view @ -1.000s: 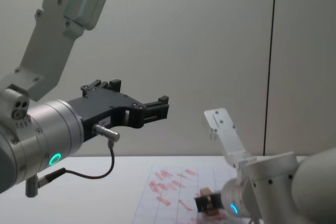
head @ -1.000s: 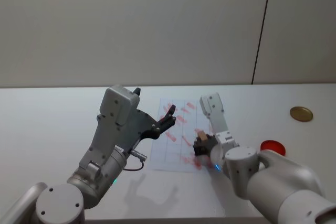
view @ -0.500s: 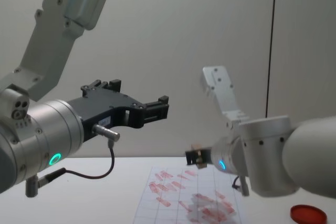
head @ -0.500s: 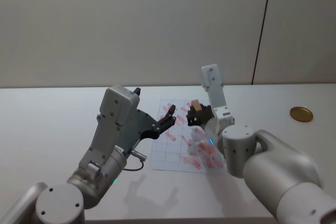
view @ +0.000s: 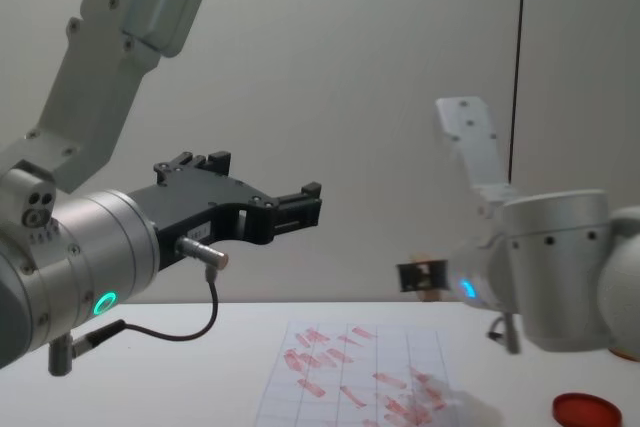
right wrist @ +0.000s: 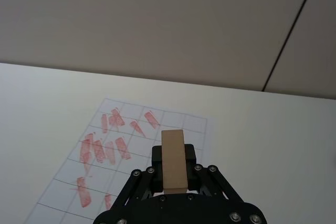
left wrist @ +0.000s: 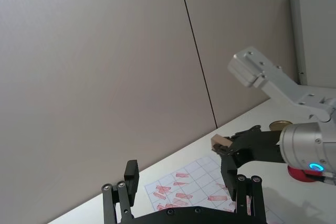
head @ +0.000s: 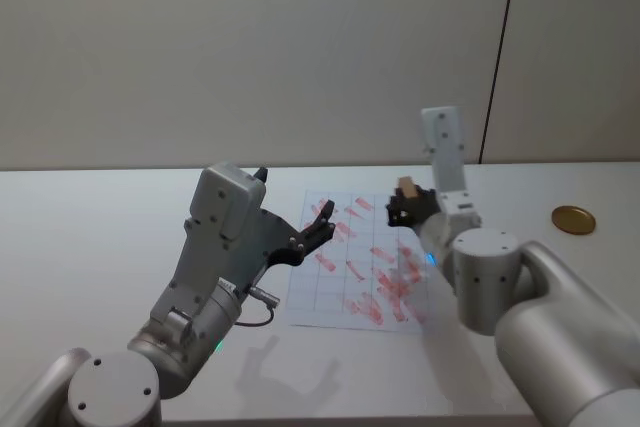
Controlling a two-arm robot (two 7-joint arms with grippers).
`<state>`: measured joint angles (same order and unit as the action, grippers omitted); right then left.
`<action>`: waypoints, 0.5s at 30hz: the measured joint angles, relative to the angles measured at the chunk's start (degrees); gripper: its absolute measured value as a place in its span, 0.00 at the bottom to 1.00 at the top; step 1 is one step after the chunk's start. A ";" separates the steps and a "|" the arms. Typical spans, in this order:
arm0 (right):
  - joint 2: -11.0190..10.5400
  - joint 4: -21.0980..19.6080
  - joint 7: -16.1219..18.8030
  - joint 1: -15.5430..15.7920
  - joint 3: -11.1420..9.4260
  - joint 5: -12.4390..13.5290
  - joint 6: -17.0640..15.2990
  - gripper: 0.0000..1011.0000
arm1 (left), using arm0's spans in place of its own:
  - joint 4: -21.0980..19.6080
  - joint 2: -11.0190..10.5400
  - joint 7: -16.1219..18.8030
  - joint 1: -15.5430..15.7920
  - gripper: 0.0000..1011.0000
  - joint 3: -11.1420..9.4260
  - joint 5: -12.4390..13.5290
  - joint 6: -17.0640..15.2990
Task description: Use the one hand to pick up the stamp and affix it onto the A4 paper.
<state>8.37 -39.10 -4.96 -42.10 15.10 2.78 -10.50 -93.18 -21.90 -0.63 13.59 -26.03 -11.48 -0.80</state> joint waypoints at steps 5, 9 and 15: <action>-1.64 -5.61 -1.02 3.21 -1.39 -0.30 -3.11 0.22 | 0.00 0.00 0.00 0.00 0.98 0.00 0.00 0.00; -2.78 -9.03 -1.70 5.44 -2.44 -0.55 -5.31 0.22 | 0.00 0.00 0.00 0.00 0.98 0.00 0.00 0.00; -4.64 -13.89 -2.49 9.11 -4.11 -0.95 -8.30 0.22 | 0.00 0.00 0.00 0.00 0.98 0.00 0.00 0.00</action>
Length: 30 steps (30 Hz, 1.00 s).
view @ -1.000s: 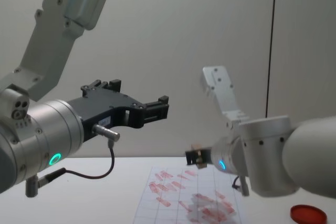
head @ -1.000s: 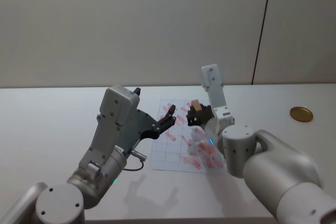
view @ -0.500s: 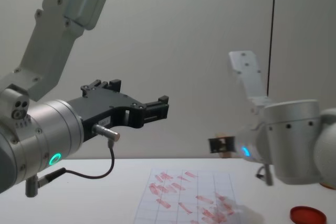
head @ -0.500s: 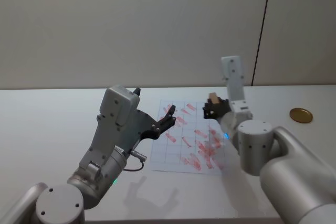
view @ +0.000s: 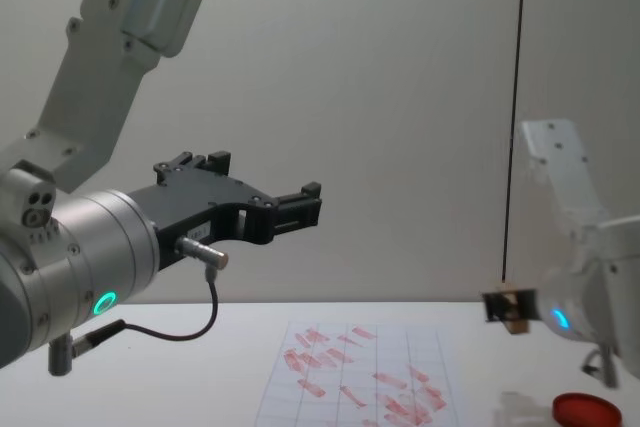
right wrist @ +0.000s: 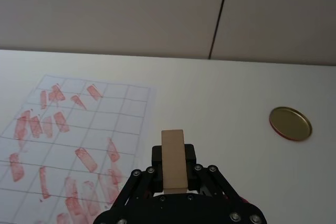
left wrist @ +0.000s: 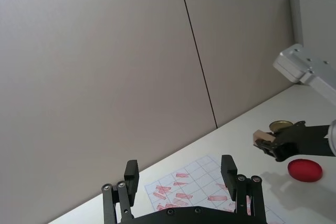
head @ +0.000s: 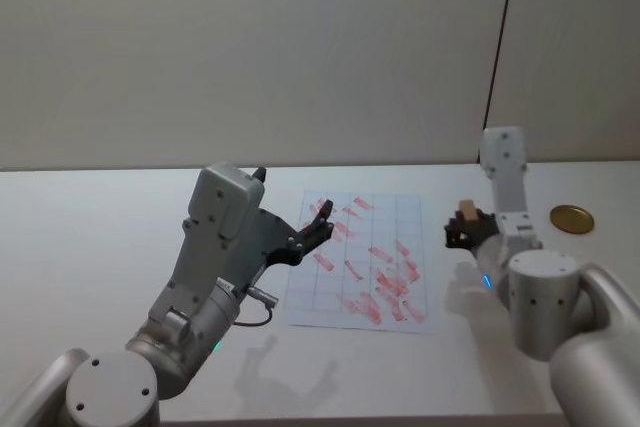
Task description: Use the one hand to pick up the stamp and affix it onto the A4 paper.
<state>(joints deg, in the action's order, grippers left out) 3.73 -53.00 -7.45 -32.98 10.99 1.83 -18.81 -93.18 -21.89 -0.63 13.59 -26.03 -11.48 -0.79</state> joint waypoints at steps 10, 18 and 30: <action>-1.78 -3.98 -0.46 3.77 -1.63 -0.47 -2.86 0.22 | 0.00 0.00 0.00 0.00 0.98 0.00 0.00 0.00; -2.87 -5.61 -0.84 6.02 -2.81 -0.69 -4.18 0.22 | 0.00 0.00 0.00 0.00 0.98 0.00 0.00 0.00; -3.56 -3.15 -1.13 5.86 -4.26 -0.47 -3.62 0.22 | 0.00 0.00 0.00 0.00 0.98 0.00 0.00 0.00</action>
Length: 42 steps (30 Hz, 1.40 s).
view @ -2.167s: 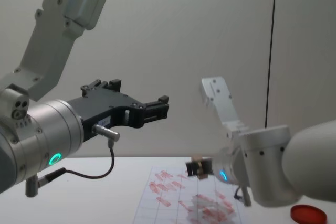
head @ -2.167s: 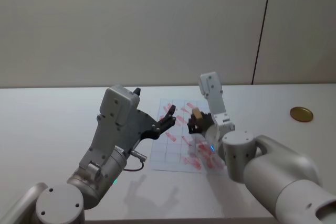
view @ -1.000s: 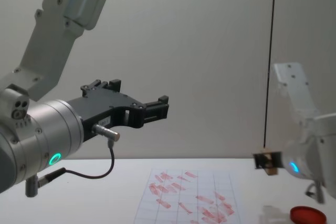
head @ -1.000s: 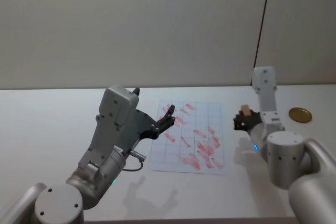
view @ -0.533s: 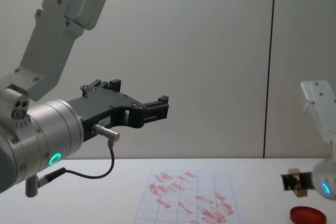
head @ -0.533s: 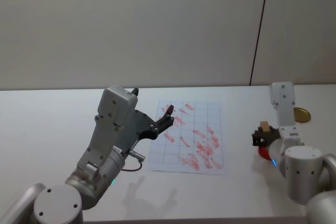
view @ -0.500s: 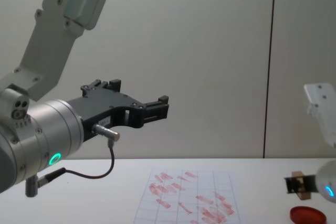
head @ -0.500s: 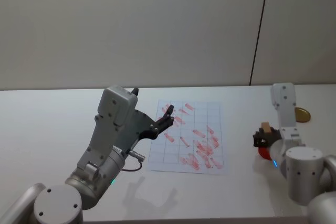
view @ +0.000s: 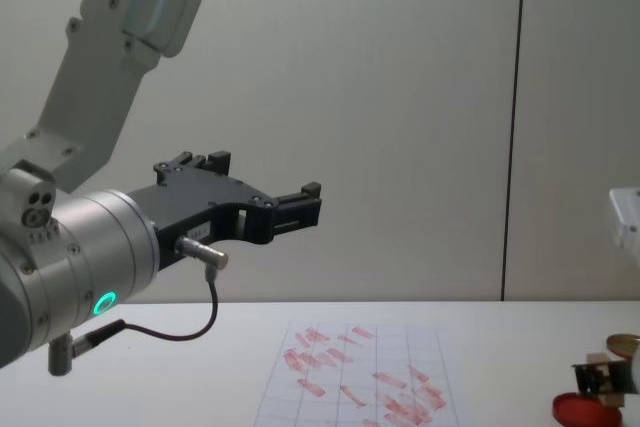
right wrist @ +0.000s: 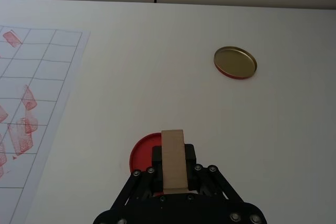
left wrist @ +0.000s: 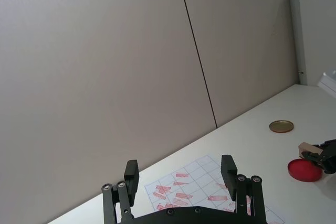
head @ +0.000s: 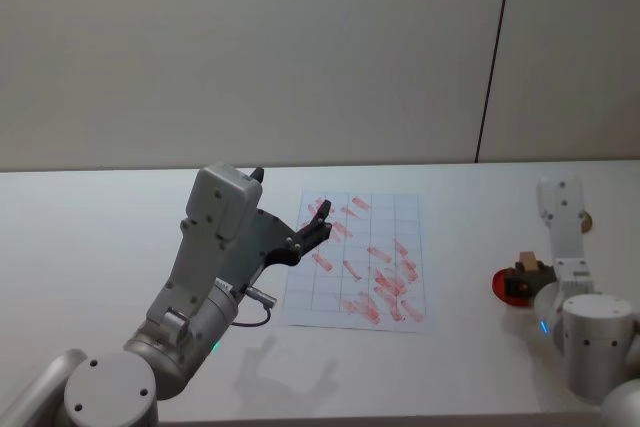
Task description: Use the one hand to pick up the stamp and affix it onto the A4 paper.
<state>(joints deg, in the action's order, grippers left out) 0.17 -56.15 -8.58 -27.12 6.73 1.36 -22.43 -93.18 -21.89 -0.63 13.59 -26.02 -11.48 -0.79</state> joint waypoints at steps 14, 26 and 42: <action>0.34 5.84 0.50 -3.16 -0.50 0.69 2.41 0.24 | 0.00 0.00 0.00 0.00 0.98 0.00 0.00 0.00; 0.79 8.55 1.05 -4.86 -0.45 0.82 3.03 0.62 | 0.00 0.00 0.00 0.00 0.98 0.00 0.00 0.00; 0.67 1.04 1.57 -2.11 -0.36 0.62 2.38 0.99 | 0.00 0.00 0.00 0.00 0.98 0.00 0.00 0.00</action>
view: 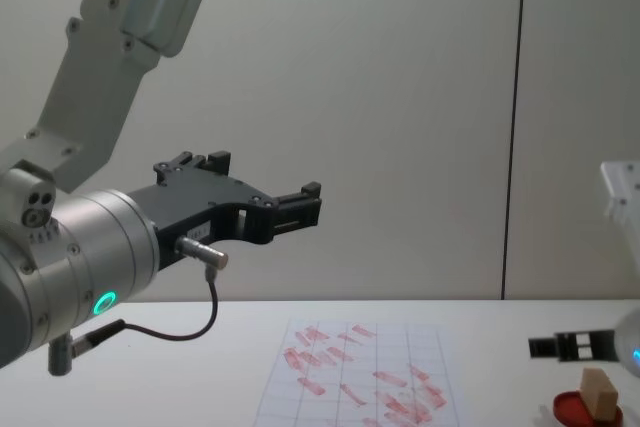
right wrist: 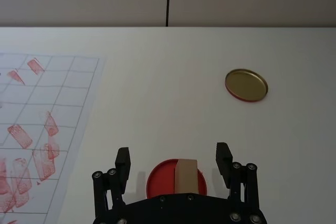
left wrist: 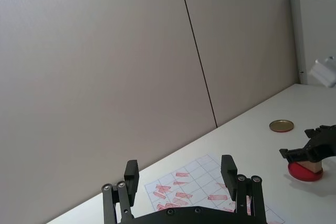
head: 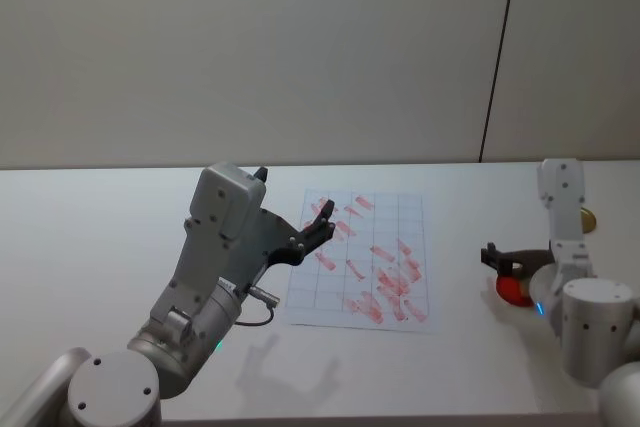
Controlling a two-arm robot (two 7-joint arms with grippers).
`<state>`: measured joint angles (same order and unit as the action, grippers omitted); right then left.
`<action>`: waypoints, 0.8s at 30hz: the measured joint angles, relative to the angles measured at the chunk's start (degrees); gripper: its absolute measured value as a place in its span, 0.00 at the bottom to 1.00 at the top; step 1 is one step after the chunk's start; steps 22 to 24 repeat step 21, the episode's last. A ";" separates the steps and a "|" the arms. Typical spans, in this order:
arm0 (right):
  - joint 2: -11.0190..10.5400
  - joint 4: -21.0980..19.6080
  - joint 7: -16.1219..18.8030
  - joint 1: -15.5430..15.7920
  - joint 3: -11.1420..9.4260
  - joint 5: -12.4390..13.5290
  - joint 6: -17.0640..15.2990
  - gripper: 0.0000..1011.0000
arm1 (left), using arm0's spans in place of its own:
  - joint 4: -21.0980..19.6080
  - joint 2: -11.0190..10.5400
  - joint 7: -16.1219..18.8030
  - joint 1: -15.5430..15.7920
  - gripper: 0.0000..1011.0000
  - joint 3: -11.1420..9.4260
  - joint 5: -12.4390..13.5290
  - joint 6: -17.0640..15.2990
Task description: Use the one hand to pick up the stamp and affix it onto the A4 paper.
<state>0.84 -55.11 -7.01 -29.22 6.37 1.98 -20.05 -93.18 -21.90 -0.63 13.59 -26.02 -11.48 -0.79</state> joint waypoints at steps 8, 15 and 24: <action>-0.53 -7.78 0.84 3.43 0.06 -0.19 -0.54 0.99 | 0.00 0.00 0.00 0.00 0.98 0.00 0.00 0.00; -0.77 -11.48 1.25 5.10 0.07 -0.27 -0.91 0.99 | 0.00 0.00 0.00 0.00 0.98 0.00 0.00 0.00; -0.93 -13.66 1.48 6.05 0.05 -0.31 -1.12 0.99 | 0.00 0.00 0.00 0.00 0.98 0.00 0.00 0.00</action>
